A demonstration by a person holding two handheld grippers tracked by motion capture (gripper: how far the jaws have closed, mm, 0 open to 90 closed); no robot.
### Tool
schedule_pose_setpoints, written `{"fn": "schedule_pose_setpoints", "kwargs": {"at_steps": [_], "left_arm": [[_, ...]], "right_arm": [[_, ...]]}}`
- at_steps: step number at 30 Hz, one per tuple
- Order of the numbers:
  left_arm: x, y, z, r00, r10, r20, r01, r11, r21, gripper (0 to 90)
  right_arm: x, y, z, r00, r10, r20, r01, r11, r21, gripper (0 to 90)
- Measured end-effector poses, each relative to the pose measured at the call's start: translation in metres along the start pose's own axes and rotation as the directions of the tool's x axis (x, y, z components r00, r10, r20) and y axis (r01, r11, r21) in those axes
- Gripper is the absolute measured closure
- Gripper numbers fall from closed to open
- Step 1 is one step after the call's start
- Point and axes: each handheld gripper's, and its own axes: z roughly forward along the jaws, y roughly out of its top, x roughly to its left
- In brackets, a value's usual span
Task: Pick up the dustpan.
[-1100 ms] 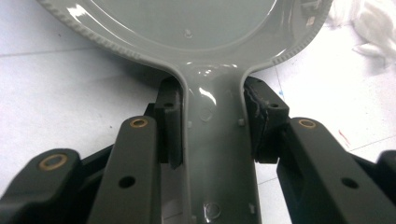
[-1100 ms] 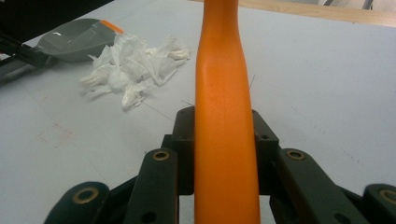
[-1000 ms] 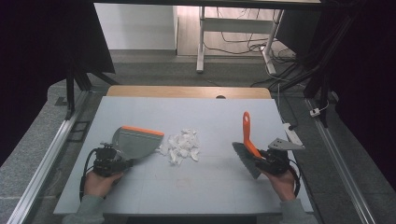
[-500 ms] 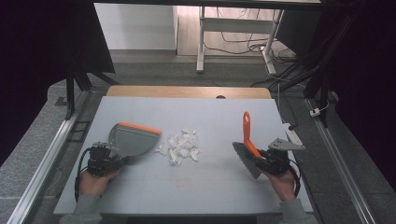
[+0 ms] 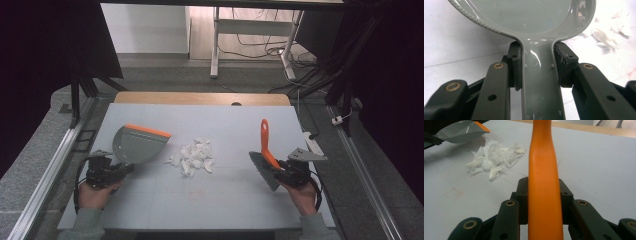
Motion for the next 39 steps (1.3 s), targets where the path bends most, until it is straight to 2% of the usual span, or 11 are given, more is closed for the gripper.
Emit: {"fn": "schedule_pose_setpoints", "kwargs": {"at_steps": [9,13,23,27,35,36,37,38,39], "left_arm": [[0.006,0.003,-0.012,0.9972,0.049,0.055,-0.047,0.9982,-0.038,62.0],[0.005,0.005,-0.017,0.9934,0.087,0.074,-0.083,0.9948,-0.059,61.9],[0.007,0.007,-0.031,0.982,0.152,0.111,-0.143,0.986,-0.085,61.9],[0.009,0.006,-0.038,0.9738,0.185,0.132,-0.173,0.98,-0.098,61.9],[0.012,0.005,-0.049,0.9535,0.253,0.163,-0.238,0.9653,-0.107,61.9],[0.012,0.005,-0.05,0.9498,0.261,0.172,-0.246,0.9635,-0.106,61.9],[0.012,0.004,-0.052,0.9404,0.282,0.191,-0.266,0.9584,-0.104,61.9],[0.012,0.004,-0.052,0.9404,0.282,0.191,-0.266,0.9584,-0.104,61.9],[0.012,0.004,-0.053,0.9356,0.29,0.201,-0.275,0.956,-0.103,61.9]], "right_arm": [[0.0,0.002,-0.002,1.0,0.004,-0.001,-0.004,1.0,-0.018,70.4],[0.0,0.004,-0.003,0.9999,0.011,-0.005,-0.011,1.0,-0.029,70.5],[0.001,0.006,-0.002,0.9999,0.011,-0.002,-0.011,0.999,-0.032,70.4],[0.001,0.007,-0.002,0.9999,0.01,0.0,-0.01,0.999,-0.035,70.4],[0.0,0.007,-0.003,0.9999,0.009,0.005,-0.009,0.999,-0.035,70.4],[0.0,0.007,-0.003,0.9999,0.008,0.007,-0.008,0.999,-0.035,70.4],[-0.001,0.007,-0.003,1.0,0.007,0.006,-0.007,0.999,-0.036,70.4],[-0.001,0.007,-0.003,1.0,0.007,0.006,-0.007,0.999,-0.036,70.4],[-0.001,0.007,-0.003,1.0,0.007,0.007,-0.007,0.999,-0.036,70.4]]}}
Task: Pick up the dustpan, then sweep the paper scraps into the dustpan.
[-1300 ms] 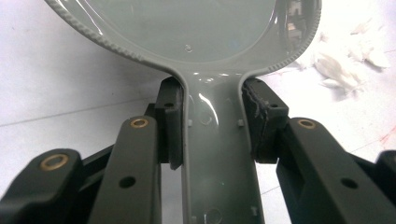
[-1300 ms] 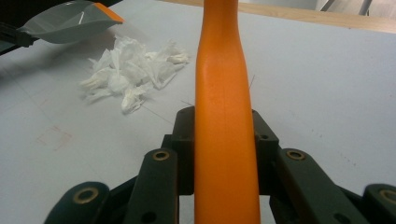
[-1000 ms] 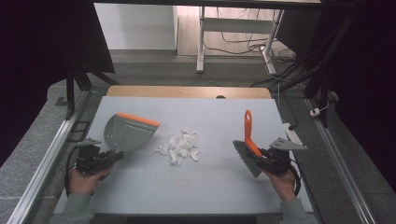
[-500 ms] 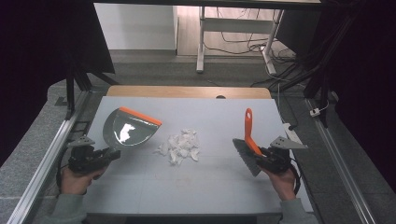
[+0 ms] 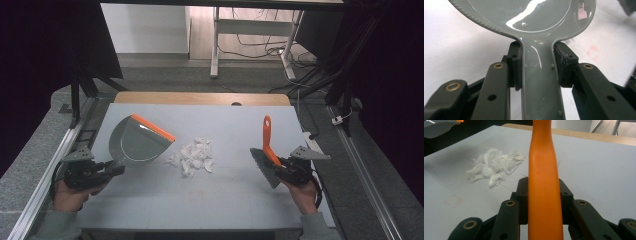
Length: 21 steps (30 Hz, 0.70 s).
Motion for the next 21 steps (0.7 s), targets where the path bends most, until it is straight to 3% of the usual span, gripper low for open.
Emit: {"fn": "schedule_pose_setpoints", "kwargs": {"at_steps": [2,13,21], "left_arm": [[-0.0016,-0.0004,-0.001,0.9991,0.027,0.032,-0.028,0.9993,0.024,61.9],[-0.0067,0.0001,0.0007,0.9934,0.071,0.09,-0.077,0.9947,0.068,61.9],[-0.0086,-0.0016,0.0005,0.991,0.09,0.099,-0.1,0.9902,0.098,61.9]], "right_arm": [[-0.0001,0.0001,0.0002,1.0,0.0,0.002,0.0,1.0,0.0,70.4],[0.0025,0.0035,0.0022,1.0,-0.002,-0.003,0.002,1.0,-0.008,70.5],[0.0054,0.0075,0.0059,1.0,-0.003,0.0,0.003,1.0,-0.004,70.4]]}}
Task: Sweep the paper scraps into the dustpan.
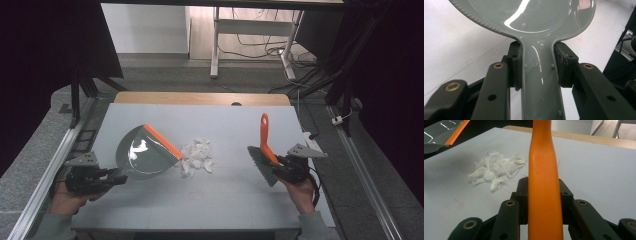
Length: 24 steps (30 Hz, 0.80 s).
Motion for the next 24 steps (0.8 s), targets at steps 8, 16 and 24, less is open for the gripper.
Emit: {"fn": "schedule_pose_setpoints", "kwargs": {"at_steps": [8,16,24], "left_arm": [[0.0,-0.004,-0.001,0.9999,0.012,0.01,-0.013,0.9992,0.039,61.9],[-0.001,-0.008,0.0,0.9993,0.031,0.022,-0.033,0.9972,0.068,61.8],[-0.003,-0.018,0.003,0.9984,0.05,0.027,-0.053,0.9907,0.125,61.8]], "right_arm": [[0.004,0.006,0.009,1.0,-0.005,-0.002,0.005,1.0,0.002,70.5],[0.01,0.013,0.023,0.9998,-0.016,-0.009,0.016,1.0,0.012,70.5],[0.014,0.017,0.035,0.9999,-0.01,-0.008,0.01,1.0,0.023,70.5]]}}
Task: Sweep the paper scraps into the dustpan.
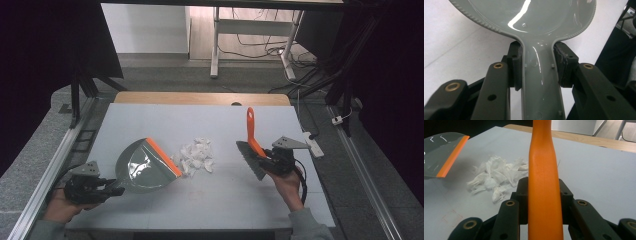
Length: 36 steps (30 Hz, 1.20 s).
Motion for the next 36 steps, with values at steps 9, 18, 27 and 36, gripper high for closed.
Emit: {"fn": "schedule_pose_setpoints", "kwargs": {"at_steps": [9,18,27,36], "left_arm": [[-0.003,-0.01,-0.001,1.0,0.009,0.0,-0.009,0.9992,0.04,61.8],[-0.001,-0.014,-0.002,0.9997,0.024,0.004,-0.025,0.9971,0.073,61.8],[0.007,-0.019,-0.006,0.9999,0.011,0.004,-0.012,0.9975,0.07,61.8],[0.007,-0.018,0.003,0.9991,0.029,0.031,-0.032,0.9953,0.092,61.8]], "right_arm": [[0.001,0.005,0.007,1.0,0.001,-0.002,-0.001,1.0,-0.001,70.4],[0.001,0.012,0.011,0.9999,0.008,0.008,-0.008,1.0,-0.002,70.4],[0.008,0.032,0.037,0.9999,-0.012,0.004,0.012,1.0,0.013,70.5],[0.012,0.048,0.075,0.9999,0.006,0.016,-0.007,0.999,0.04,70.5]]}}
